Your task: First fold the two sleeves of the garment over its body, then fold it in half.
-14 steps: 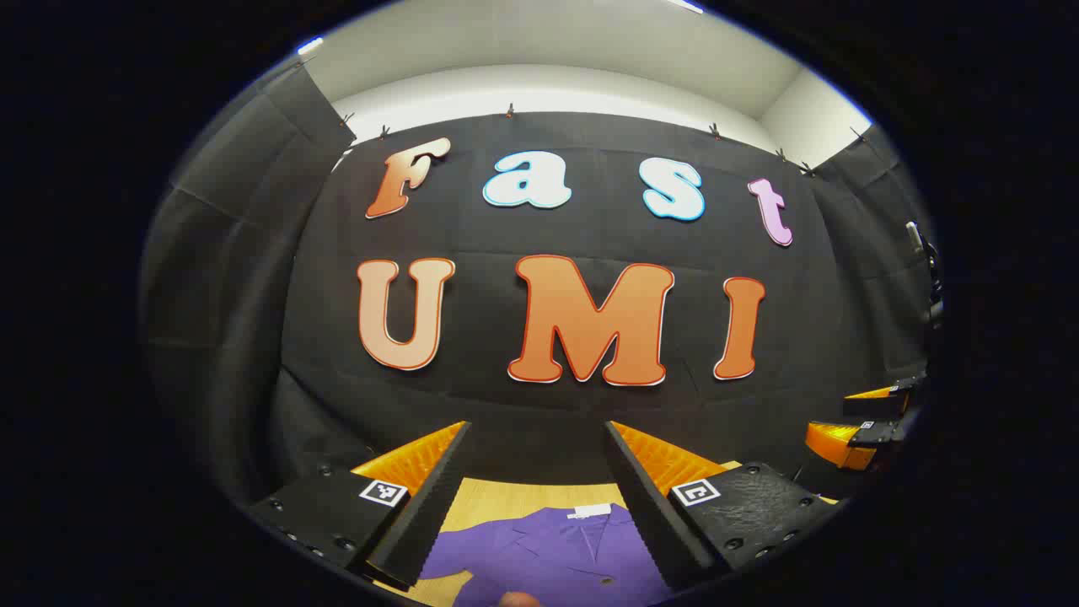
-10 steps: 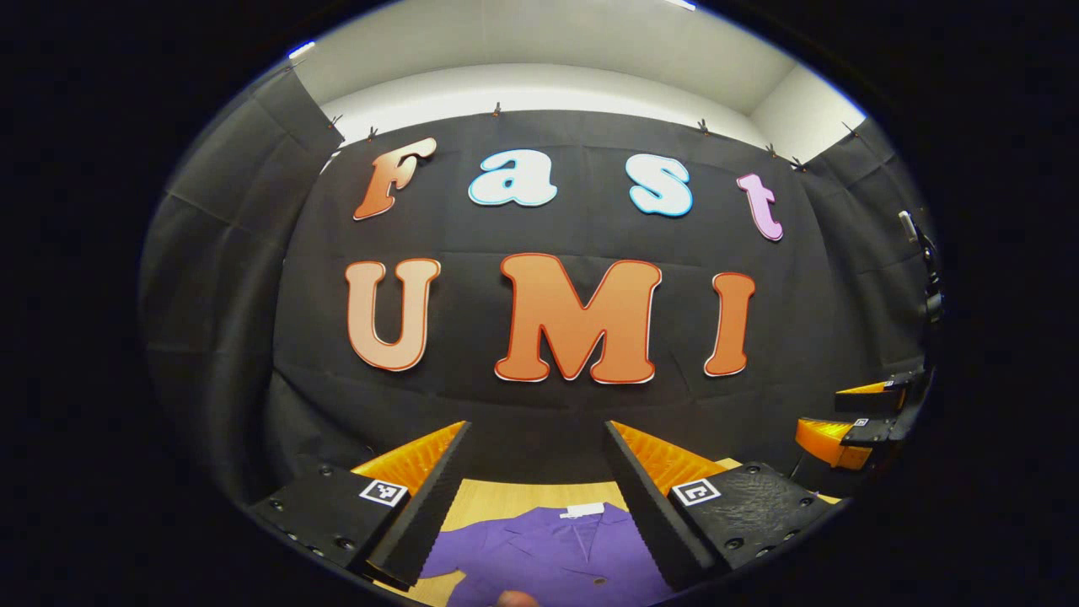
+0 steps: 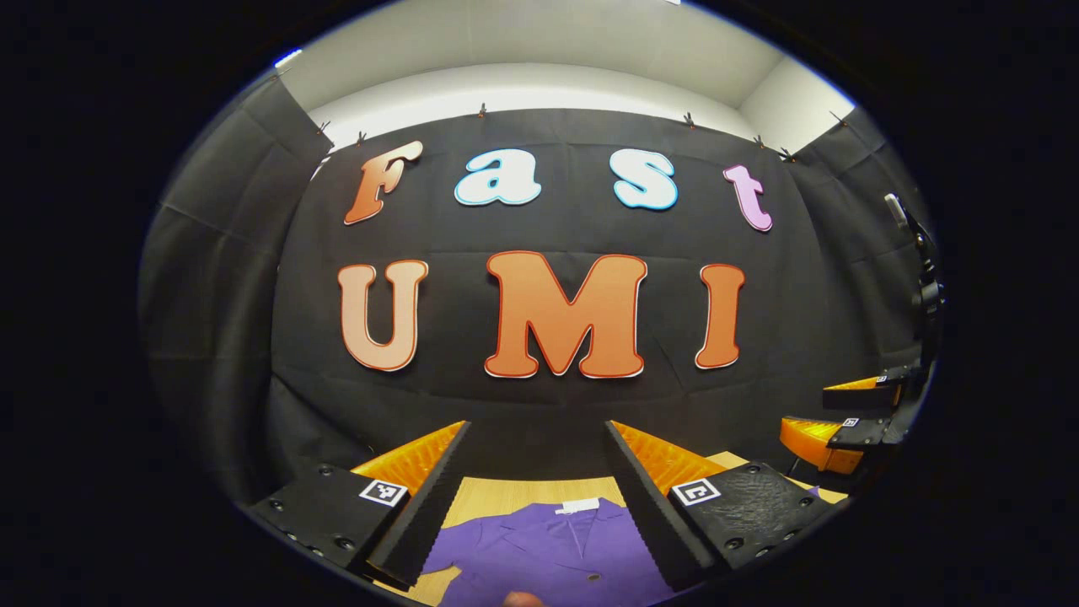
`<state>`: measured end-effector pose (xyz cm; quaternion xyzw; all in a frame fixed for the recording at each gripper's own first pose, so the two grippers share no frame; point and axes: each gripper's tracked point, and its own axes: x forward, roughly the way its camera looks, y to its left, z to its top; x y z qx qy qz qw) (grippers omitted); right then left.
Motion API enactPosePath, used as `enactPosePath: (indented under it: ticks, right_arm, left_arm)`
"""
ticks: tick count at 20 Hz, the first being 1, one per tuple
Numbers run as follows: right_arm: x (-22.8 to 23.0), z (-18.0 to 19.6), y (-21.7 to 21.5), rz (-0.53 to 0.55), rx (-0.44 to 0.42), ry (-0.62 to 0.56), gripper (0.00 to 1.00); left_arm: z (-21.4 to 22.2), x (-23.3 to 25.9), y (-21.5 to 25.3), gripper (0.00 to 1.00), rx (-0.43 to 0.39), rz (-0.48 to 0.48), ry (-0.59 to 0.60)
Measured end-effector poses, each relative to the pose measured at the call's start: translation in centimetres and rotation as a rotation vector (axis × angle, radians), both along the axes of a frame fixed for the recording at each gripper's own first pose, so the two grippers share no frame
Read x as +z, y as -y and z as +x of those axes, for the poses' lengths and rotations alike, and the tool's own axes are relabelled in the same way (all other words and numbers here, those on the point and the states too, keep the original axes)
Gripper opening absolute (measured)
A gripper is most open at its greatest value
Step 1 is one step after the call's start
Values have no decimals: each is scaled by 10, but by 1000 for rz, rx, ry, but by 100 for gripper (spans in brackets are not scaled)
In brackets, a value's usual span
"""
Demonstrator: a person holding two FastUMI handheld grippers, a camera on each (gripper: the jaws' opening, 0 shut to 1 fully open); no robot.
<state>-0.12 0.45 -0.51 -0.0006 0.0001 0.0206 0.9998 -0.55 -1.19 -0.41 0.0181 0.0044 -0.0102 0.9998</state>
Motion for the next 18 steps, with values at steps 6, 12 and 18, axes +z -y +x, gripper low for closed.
enactPosePath:
  ticks: [6,12,18]
  right_arm:
    - [-3,-3,0,-1,4,-4,93]
    - [-22,-2,29,-15,-52,-38,93]
    - [-66,3,89,-24,-179,-122,93]
  left_arm:
    - [-2,2,-1,98,5,23,15]
    - [-6,1,-1,98,-4,45,15]
    - [-6,5,2,98,-12,63,29]
